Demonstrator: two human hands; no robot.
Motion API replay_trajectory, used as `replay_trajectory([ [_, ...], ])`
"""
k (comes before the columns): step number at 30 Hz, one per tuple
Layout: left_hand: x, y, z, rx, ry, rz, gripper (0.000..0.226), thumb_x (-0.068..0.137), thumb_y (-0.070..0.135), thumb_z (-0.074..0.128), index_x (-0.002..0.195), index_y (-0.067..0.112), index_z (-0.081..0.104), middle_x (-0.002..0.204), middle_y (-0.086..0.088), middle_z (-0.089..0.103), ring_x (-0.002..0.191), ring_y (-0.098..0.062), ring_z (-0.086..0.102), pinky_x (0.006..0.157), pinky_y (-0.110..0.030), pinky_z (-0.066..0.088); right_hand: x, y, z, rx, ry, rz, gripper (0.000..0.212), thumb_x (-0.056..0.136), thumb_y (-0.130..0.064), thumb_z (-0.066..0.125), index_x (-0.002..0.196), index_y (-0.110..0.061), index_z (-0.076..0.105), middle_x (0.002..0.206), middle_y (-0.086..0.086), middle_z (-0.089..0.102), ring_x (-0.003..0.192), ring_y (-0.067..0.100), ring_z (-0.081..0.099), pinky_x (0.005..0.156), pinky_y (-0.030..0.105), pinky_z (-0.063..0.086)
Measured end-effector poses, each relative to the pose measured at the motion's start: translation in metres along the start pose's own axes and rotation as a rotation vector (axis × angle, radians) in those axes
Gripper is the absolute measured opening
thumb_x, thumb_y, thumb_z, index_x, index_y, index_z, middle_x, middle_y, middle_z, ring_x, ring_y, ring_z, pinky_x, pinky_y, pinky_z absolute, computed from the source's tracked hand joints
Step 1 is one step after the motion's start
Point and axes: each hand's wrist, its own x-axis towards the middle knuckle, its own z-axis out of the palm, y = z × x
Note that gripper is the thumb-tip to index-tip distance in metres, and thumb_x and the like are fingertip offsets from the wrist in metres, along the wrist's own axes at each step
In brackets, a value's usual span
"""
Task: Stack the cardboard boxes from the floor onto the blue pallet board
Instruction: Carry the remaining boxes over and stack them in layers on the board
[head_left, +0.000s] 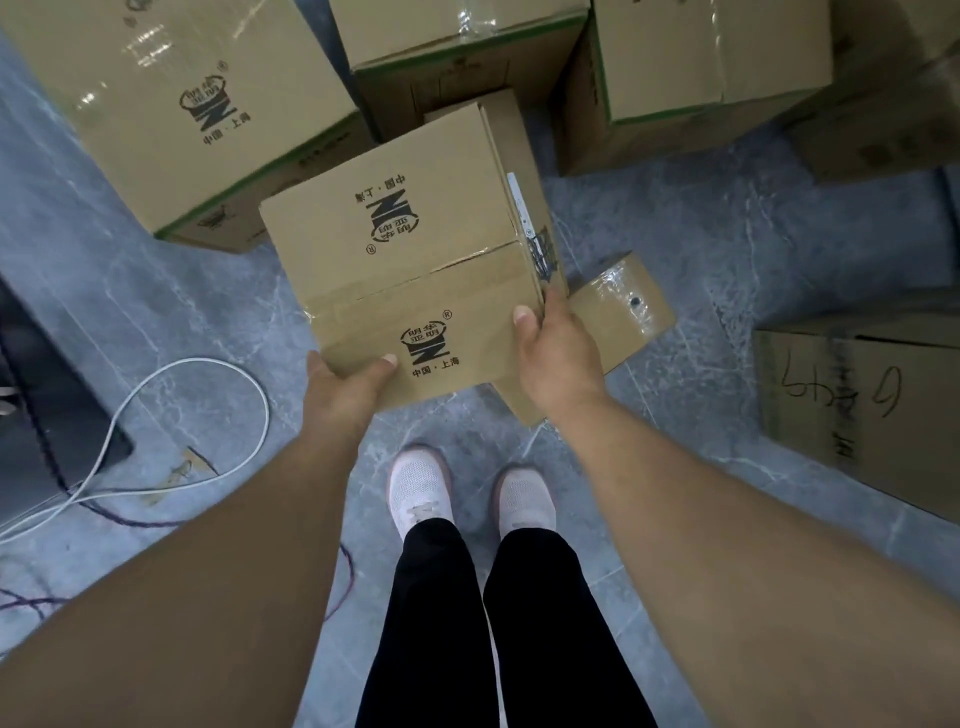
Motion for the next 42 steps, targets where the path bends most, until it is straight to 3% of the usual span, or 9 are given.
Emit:
replay_trajectory([
  [3,-0.011,0.004,-0.002,-0.069,-0.017,0.007,0.053,0.085,0.023,0.064,0.131,0.020,0.039,0.117,0.002,0.052,0.100,-0.018,0.051,0.089,-0.031,0.040,-0.003,0.003,-0.004,0.103,0.009,0.019,0.042,0.099,-0.033,0.034,0.138,-0.017,0.036,0.125,0.010,0.054,0.113,0.029,0.052,0.089,0.033,0.042],
  [8,-0.057,0.016,-0.016,-0.055,-0.046,0.038,0.054,0.088,0.012,0.058,0.136,0.025,0.037,0.114,0.004,0.050,0.101,-0.019,0.051,0.094,-0.035,0.043,-0.021,0.003,-0.035,0.170,0.007,0.093,0.031,0.098,-0.029,0.036,0.124,-0.015,0.047,0.110,0.008,0.058,0.093,0.025,0.051,0.077,0.028,0.035],
  [11,-0.098,0.029,-0.023,-0.004,-0.092,0.085,0.054,0.089,0.011,0.056,0.136,0.026,0.038,0.112,0.005,0.051,0.104,-0.020,0.051,0.096,-0.035,0.042,-0.049,0.005,-0.064,0.207,-0.018,0.138,0.030,0.097,-0.026,0.037,0.122,-0.013,0.047,0.113,0.011,0.059,0.100,0.029,0.055,0.079,0.030,0.040],
  [14,-0.147,0.041,-0.028,0.047,-0.124,0.129,0.052,0.089,0.010,0.055,0.135,0.027,0.040,0.106,0.007,0.052,0.100,-0.019,0.051,0.089,-0.031,0.041,-0.092,0.012,-0.098,0.211,-0.020,0.198,0.034,0.098,-0.026,0.036,0.127,-0.011,0.045,0.120,0.016,0.057,0.109,0.034,0.053,0.087,0.034,0.041],
  [18,-0.211,0.053,-0.033,0.120,-0.183,0.205,0.053,0.089,0.010,0.054,0.136,0.028,0.041,0.115,0.006,0.054,0.103,-0.018,0.050,0.092,-0.031,0.040,-0.156,0.023,-0.141,0.265,0.026,0.250,0.033,0.097,-0.025,0.036,0.124,-0.009,0.048,0.123,0.017,0.057,0.112,0.034,0.052,0.092,0.036,0.040],
  [27,-0.338,0.073,-0.041,0.284,-0.351,0.429,0.053,0.089,0.007,0.054,0.137,0.026,0.043,0.117,0.002,0.056,0.104,-0.018,0.053,0.086,-0.028,0.039,-0.290,0.051,-0.207,0.475,0.221,0.377,0.030,0.099,-0.024,0.038,0.120,-0.007,0.050,0.116,0.016,0.059,0.100,0.028,0.053,0.071,0.029,0.031],
  [33,-0.417,0.083,-0.036,0.473,-0.512,0.594,0.058,0.089,0.007,0.053,0.140,0.028,0.038,0.122,0.001,0.055,0.109,-0.019,0.052,0.094,-0.031,0.041,-0.382,0.073,-0.232,0.645,0.369,0.465,0.027,0.097,-0.023,0.035,0.116,-0.008,0.048,0.110,0.013,0.057,0.087,0.022,0.046,0.072,0.031,0.034],
  [37,-0.481,0.081,-0.015,0.626,-0.614,0.739,0.056,0.089,0.007,0.054,0.139,0.027,0.039,0.116,0.001,0.053,0.104,-0.018,0.049,0.091,-0.030,0.040,-0.448,0.095,-0.248,0.749,0.527,0.543,0.028,0.097,-0.022,0.035,0.119,-0.010,0.047,0.112,0.012,0.058,0.083,0.019,0.045,0.065,0.029,0.034],
  [42,-0.562,0.049,0.027,0.837,-0.822,0.878,0.055,0.090,0.009,0.054,0.140,0.027,0.039,0.126,0.000,0.054,0.109,-0.018,0.049,0.098,-0.032,0.039,-0.536,0.141,-0.261,0.843,0.723,0.691,0.029,0.095,-0.020,0.035,0.118,-0.010,0.048,0.113,0.014,0.059,0.089,0.026,0.049,0.072,0.029,0.033],
])
